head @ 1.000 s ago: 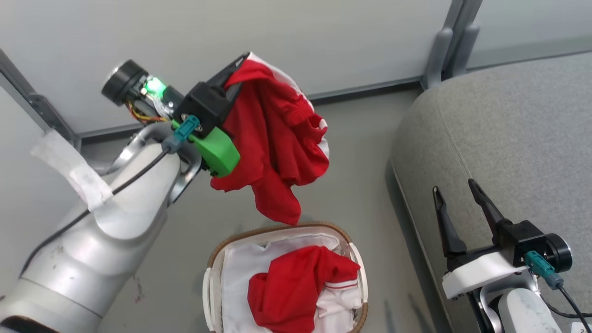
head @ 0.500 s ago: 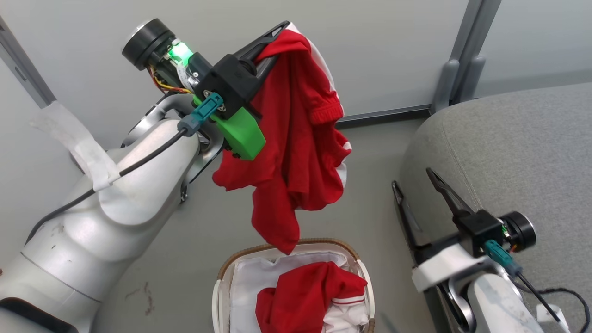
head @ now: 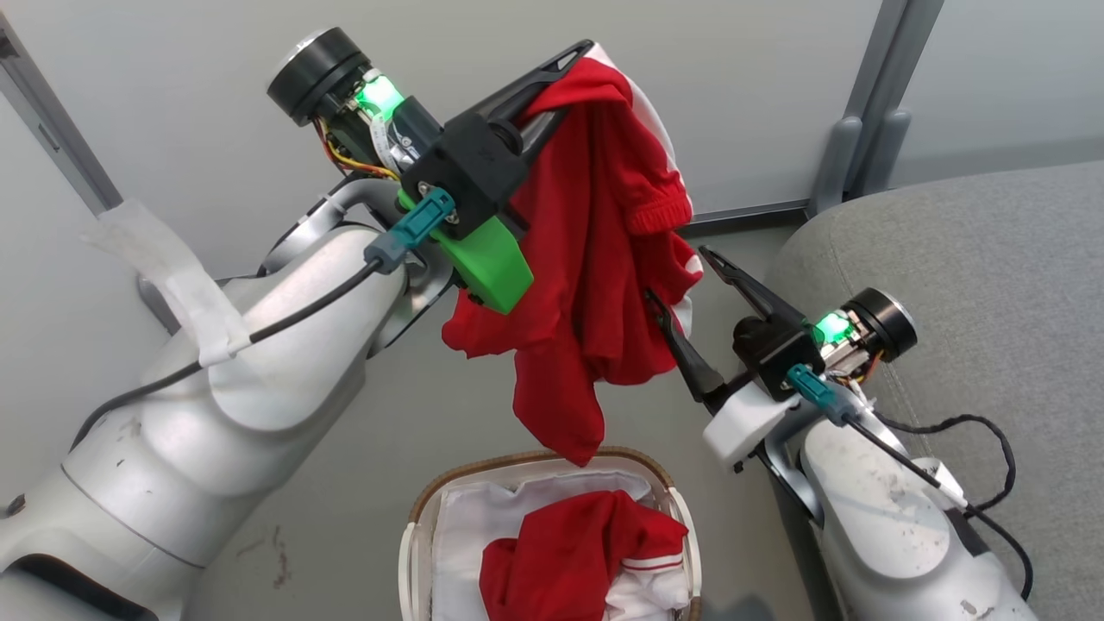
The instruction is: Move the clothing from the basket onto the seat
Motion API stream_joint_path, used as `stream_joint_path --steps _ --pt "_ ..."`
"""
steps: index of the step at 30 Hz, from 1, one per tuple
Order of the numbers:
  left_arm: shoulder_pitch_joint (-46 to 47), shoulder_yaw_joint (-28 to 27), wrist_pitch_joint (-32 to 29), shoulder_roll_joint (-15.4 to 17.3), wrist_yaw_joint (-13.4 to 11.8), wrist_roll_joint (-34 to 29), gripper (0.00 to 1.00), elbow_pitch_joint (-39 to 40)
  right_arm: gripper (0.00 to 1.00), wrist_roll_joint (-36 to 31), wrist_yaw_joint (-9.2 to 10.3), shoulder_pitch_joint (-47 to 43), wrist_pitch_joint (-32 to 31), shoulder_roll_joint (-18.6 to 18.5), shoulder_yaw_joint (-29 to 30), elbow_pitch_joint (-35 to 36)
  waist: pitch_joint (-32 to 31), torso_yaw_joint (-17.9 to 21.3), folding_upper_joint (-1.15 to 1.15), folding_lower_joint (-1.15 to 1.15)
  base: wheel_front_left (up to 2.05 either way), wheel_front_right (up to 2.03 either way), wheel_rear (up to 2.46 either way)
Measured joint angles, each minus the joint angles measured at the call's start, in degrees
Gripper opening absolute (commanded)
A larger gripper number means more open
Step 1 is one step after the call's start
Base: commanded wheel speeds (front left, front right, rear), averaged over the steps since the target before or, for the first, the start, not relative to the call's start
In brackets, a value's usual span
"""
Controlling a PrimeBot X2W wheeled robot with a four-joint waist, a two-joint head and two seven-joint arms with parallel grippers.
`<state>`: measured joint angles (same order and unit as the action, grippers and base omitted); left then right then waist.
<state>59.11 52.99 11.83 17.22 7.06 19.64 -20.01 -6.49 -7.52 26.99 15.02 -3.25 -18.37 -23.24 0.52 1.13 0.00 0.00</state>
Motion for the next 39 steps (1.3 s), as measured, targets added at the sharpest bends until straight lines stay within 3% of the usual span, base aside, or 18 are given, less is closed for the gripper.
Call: stream_joint_path --steps 7,17,18,23,29,39 --pt "-0.31 1.35 0.03 -0.54 0.0 0.4 0.0 1.29 1.0 2.29 0.0 4.65 -0.01 -2.16 -6.69 -9.26 -0.32 -0.54 0.0 0.0 0.0 0.0 0.0" --pt "-1.57 2.79 0.11 -0.79 0.01 1.37 0.0 2.34 1.0 14.17 -0.01 9.45 -0.01 -4.65 -24.72 -15.29 -1.02 -1.42 0.0 0.0 0.0 0.0 0.0" --pt "-1.7 2.88 0.2 -0.76 0.01 1.43 0.0 2.34 0.53 15.32 -0.01 9.91 -0.01 -4.76 -26.16 -15.44 -1.06 -1.45 0.0 0.0 0.0 0.0 0.0" --pt "-2.4 2.96 0.41 -0.52 -0.01 1.97 0.0 2.31 0.0 19.42 -0.01 11.5 -0.01 -4.91 -32.25 -15.96 -1.25 -1.59 0.0 0.0 0.0 0.0 0.0" --pt "-3.37 2.94 0.6 -0.15 -0.3 2.59 0.0 1.94 0.0 22.28 -0.01 12.65 -0.01 -5.44 -34.94 -15.52 -1.43 -1.62 0.0 0.0 0.0 0.0 0.0" --pt "-4.95 2.45 1.09 0.55 -1.21 4.64 0.0 0.75 0.0 22.12 -0.01 12.54 -0.01 -6.19 -32.54 -14.05 -1.29 -1.32 0.0 0.0 0.0 0.0 0.0"
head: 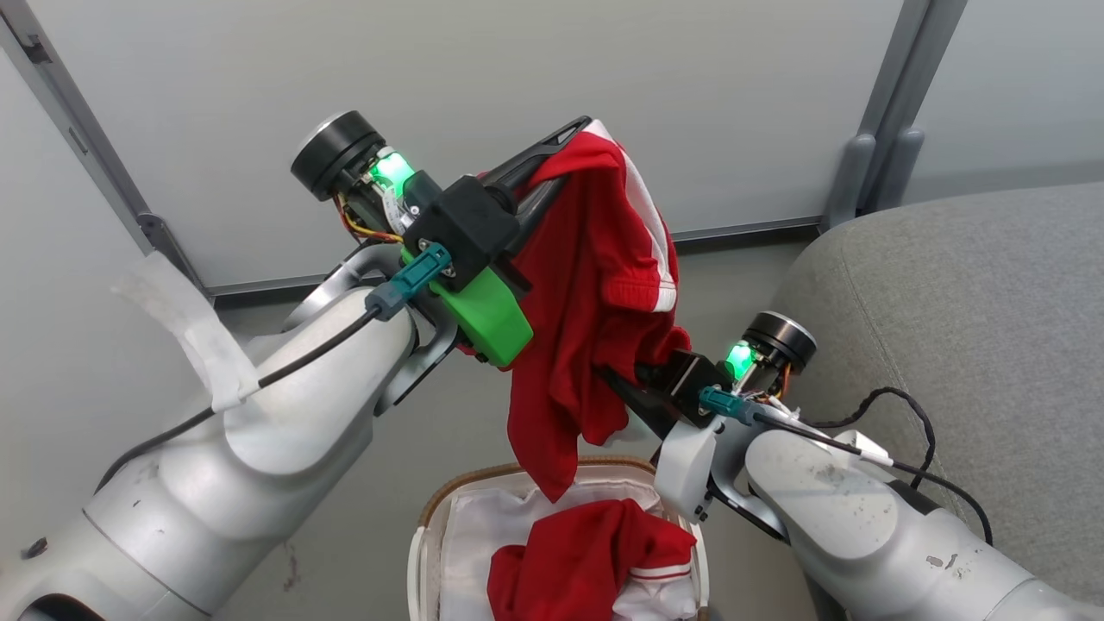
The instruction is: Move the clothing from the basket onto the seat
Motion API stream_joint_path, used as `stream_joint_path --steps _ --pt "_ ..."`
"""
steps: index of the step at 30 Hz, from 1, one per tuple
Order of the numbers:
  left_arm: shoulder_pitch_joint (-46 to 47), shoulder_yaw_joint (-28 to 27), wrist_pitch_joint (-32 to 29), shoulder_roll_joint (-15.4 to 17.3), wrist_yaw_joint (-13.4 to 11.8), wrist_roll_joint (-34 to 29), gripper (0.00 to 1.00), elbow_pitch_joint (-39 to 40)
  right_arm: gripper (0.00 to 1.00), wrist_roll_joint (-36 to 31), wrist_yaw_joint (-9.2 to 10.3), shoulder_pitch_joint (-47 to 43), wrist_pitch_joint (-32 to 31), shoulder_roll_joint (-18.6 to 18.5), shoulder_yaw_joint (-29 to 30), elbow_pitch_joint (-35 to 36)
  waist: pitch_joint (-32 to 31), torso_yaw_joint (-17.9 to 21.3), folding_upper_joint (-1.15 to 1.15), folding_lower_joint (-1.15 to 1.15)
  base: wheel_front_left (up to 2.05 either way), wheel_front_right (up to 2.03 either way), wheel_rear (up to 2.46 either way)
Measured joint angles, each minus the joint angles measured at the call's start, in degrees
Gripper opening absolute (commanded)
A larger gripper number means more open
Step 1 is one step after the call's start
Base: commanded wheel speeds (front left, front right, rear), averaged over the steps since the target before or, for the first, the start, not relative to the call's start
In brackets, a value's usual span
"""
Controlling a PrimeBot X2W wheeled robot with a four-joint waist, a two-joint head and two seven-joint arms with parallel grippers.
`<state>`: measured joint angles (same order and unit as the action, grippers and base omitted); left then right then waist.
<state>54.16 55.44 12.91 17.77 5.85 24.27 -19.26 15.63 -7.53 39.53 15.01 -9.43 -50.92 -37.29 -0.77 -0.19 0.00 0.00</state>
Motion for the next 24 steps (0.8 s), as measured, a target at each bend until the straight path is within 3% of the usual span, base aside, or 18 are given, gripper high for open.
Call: stream_joint_path --steps 4,5,6,7,8,17,24 --pt "-1.61 -0.69 0.27 0.34 -0.83 1.01 0.0 -1.62 0.0 -0.62 0.01 -0.54 0.0 -0.04 2.15 1.31 0.13 0.22 0.0 0.0 0.0 0.0 0.0" --pt "-2.08 -0.88 0.34 0.42 -0.91 1.4 0.07 -1.89 0.0 -0.74 0.01 -0.74 0.0 -0.07 2.71 1.74 0.15 0.27 0.0 0.0 0.0 0.0 0.0" --pt "-2.84 -1.13 0.55 0.45 -1.11 1.86 0.31 -2.24 0.0 -1.01 0.0 -1.08 0.0 -0.09 3.6 2.29 0.19 0.34 0.0 0.0 0.0 0.0 0.0" --pt "-3.71 -1.31 0.77 0.47 -1.18 2.46 0.95 -2.76 0.0 -1.2 0.0 -1.46 0.0 -0.1 4.49 2.89 0.24 0.41 0.0 0.0 0.0 0.0 0.0" --pt "-4.64 -1.48 0.85 0.49 -1.42 3.04 1.0 -3.27 0.0 -1.55 0.0 -1.78 0.0 -0.14 5.41 3.39 0.29 0.47 0.0 0.0 0.0 0.0 0.0" --pt "-15.0 -6.75 2.05 -0.62 -3.74 7.4 1.0 -5.3 0.0 -4.88 0.01 -5.21 0.0 -0.24 14.1 7.98 0.79 1.01 0.0 0.0 0.0 0.0 0.0" --pt "-25.7 -14.7 2.12 -2.25 -4.35 5.5 1.0 -1.66 0.0 -8.23 0.0 -8.17 0.0 -0.12 21.7 11.28 1.33 1.11 0.0 0.0 0.0 0.0 0.0"
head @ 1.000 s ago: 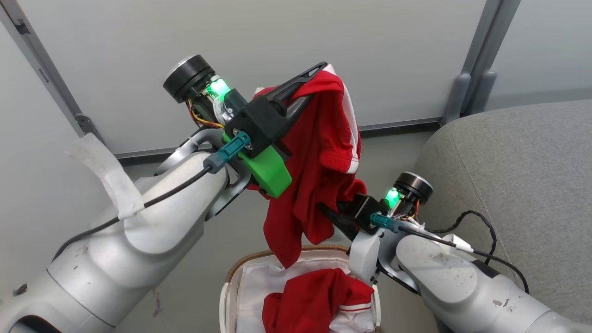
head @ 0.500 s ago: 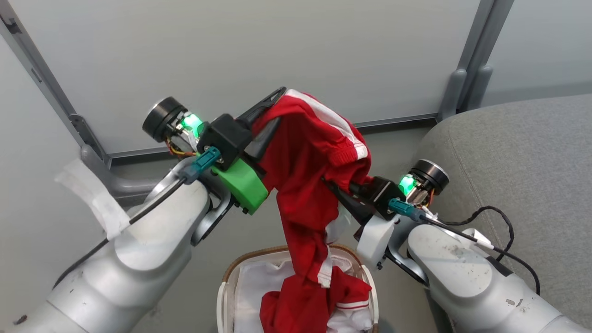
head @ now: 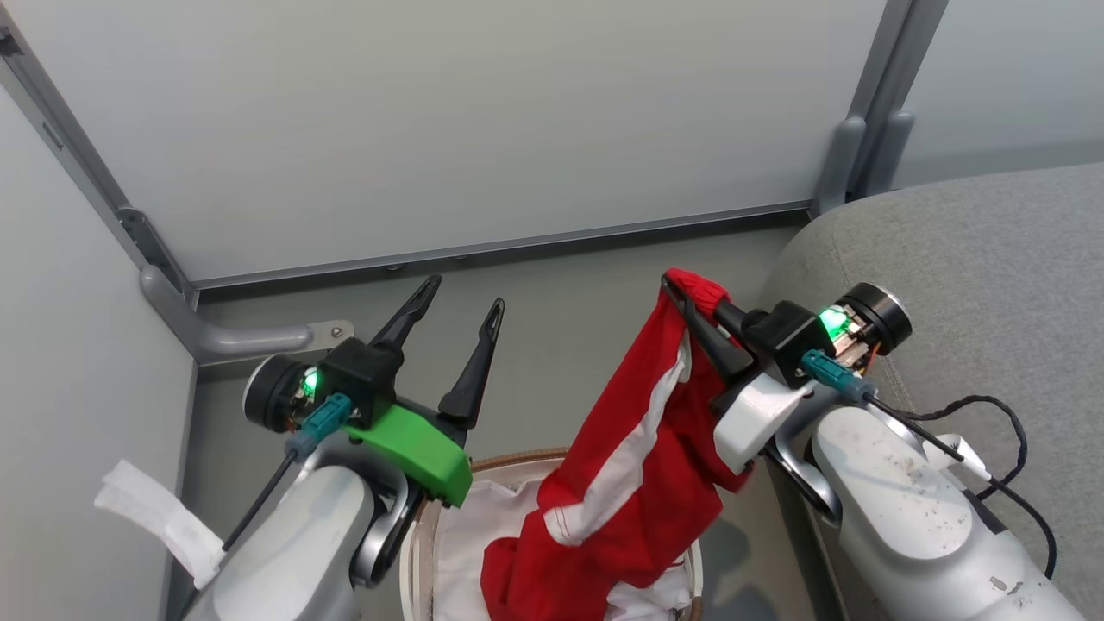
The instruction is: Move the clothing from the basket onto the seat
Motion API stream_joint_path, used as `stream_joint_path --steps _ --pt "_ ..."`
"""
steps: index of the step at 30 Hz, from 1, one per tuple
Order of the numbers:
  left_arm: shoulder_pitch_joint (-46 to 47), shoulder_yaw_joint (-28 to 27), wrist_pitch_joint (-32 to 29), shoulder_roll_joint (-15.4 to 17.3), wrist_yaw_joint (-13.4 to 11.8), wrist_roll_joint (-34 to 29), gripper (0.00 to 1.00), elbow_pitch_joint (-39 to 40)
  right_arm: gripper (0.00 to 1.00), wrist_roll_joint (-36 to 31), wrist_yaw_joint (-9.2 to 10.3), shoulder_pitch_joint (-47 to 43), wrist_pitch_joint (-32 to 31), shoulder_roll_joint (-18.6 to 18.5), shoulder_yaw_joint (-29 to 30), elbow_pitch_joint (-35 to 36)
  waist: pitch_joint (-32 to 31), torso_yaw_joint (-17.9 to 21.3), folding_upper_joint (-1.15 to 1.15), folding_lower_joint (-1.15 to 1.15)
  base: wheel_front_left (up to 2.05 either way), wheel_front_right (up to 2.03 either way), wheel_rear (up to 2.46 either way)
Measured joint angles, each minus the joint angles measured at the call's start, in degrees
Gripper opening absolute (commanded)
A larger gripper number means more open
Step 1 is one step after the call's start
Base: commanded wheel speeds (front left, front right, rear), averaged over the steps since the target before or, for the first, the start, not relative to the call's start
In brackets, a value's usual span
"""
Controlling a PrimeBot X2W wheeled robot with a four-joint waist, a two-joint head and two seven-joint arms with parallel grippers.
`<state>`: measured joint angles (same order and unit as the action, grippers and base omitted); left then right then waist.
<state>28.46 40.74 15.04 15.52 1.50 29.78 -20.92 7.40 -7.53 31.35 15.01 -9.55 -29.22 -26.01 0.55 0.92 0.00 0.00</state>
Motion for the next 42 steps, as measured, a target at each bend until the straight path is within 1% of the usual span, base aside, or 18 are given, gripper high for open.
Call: stream_joint_path --steps 4,11,17,21,29,35,42 --pt "-5.28 -3.97 0.09 -1.66 0.8 -1.77 1.0 1.22 0.0 -1.96 0.01 -1.8 0.0 0.36 3.9 1.8 0.21 -0.11 0.0 0.0 0.0 0.0 0.0" --pt "-11.07 -8.48 0.09 -4.87 2.89 -5.01 1.0 1.32 0.0 -4.09 0.01 -3.94 0.0 1.1 8.45 4.21 0.54 -0.26 0.0 0.0 0.0 0.0 0.0" --pt "-13.53 -10.72 0.09 -7.91 4.16 -7.64 1.0 0.96 0.0 -5.53 0.01 -4.53 0.0 1.34 11.5 5.45 0.82 0.16 0.0 0.0 0.0 0.0 0.0" --pt "-14.23 -11.58 0.1 -9.47 5.01 -8.95 1.0 0.87 0.0 -6.34 0.01 -4.3 -0.01 1.19 12.8 6.55 1.09 1.26 0.0 0.0 0.0 0.0 0.0" --pt "-14.97 -11.81 0.09 -11.34 5.63 -10.44 1.0 0.94 0.0 -7.26 0.0 -2.69 0.0 -1.11 13.96 8.13 2.23 5.99 0.0 0.0 0.0 0.0 0.0" --pt "-14.79 -10.87 0.1 -12.14 5.84 -11.61 1.0 1.0 0.0 -7.5 0.0 -2.19 0.0 -2.78 15.57 8.73 3.76 11.21 0.0 0.0 0.0 0.0 0.0" --pt "-13.08 -9.09 0.09 -12.3 5.89 -11.76 1.0 1.32 0.0 -7.57 0.0 -1.33 0.0 -3.53 17.57 8.95 6.12 17.01 0.0 0.0 0.0 0.0 0.0"
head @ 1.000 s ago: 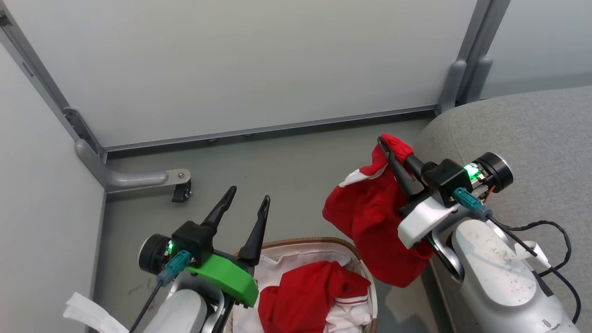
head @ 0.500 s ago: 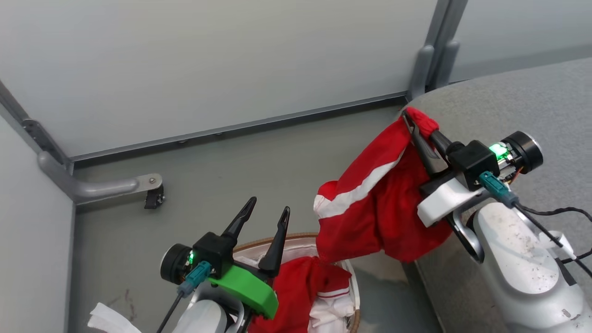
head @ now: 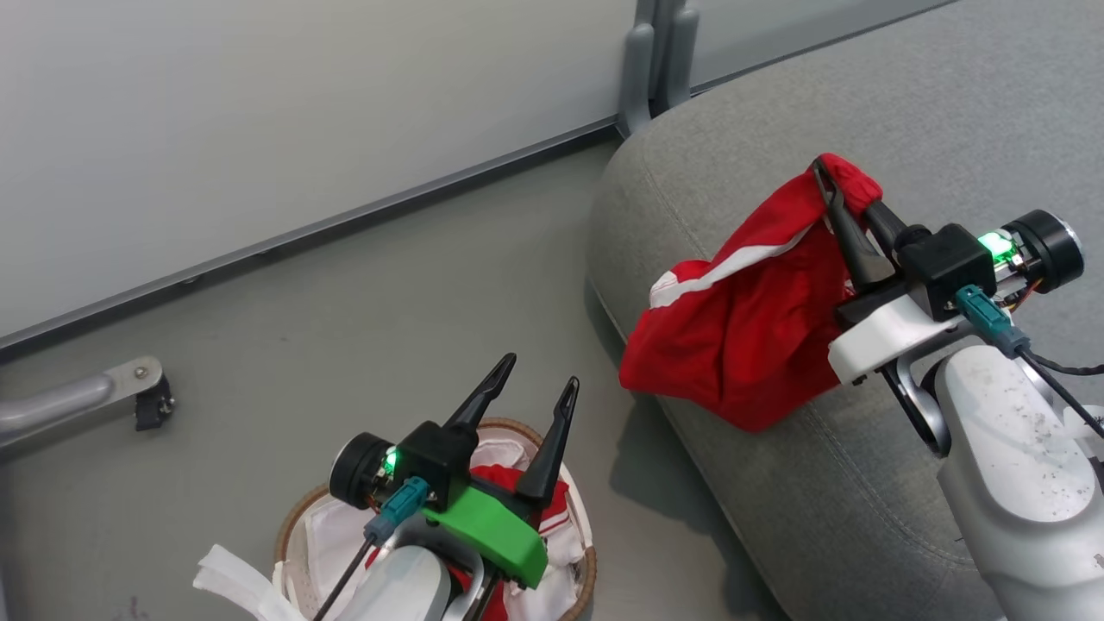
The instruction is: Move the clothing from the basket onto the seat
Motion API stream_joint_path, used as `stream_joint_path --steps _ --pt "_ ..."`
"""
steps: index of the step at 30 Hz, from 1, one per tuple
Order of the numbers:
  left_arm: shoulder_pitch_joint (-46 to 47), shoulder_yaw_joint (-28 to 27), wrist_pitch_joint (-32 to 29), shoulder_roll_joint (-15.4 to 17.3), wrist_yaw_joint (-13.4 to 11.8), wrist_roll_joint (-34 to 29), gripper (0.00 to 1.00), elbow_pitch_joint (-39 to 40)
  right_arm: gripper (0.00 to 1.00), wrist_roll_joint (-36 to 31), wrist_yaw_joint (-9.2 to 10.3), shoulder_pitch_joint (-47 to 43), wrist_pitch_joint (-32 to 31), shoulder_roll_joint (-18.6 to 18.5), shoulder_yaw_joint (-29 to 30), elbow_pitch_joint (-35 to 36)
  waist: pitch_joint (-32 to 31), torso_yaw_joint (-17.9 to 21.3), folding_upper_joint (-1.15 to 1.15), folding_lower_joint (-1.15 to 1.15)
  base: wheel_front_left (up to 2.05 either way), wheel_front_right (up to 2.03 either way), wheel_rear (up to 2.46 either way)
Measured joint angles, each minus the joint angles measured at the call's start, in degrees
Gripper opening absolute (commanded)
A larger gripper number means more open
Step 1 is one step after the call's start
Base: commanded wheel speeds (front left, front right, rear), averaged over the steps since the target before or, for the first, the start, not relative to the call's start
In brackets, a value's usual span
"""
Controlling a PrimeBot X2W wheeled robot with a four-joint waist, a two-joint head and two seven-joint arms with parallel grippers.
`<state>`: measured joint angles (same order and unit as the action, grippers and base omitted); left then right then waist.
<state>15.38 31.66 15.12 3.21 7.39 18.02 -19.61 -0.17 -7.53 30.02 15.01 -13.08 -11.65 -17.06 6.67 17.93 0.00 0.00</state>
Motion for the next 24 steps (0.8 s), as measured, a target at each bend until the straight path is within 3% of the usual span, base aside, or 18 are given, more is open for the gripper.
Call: stream_joint_path --steps 11,18,24 --pt "3.52 2.2 0.01 1.14 0.0 -0.92 1.0 1.29 0.0 0.08 0.0 8.23 0.0 -2.79 1.1 -2.52 6.62 2.74 0.0 0.0 0.0 0.0 0.0" --pt "7.06 3.3 0.0 2.48 0.0 -1.98 1.0 2.48 0.0 -0.88 0.0 22.53 0.0 -11.69 2.18 -6.21 12.28 1.06 0.0 0.0 0.0 0.0 0.0" --pt "9.96 3.75 0.0 3.59 0.0 -3.53 1.0 3.65 0.0 -0.31 0.0 34.82 0.01 -18.49 6.79 -9.79 17.69 -1.31 0.0 -0.01 0.0 0.0 0.0"
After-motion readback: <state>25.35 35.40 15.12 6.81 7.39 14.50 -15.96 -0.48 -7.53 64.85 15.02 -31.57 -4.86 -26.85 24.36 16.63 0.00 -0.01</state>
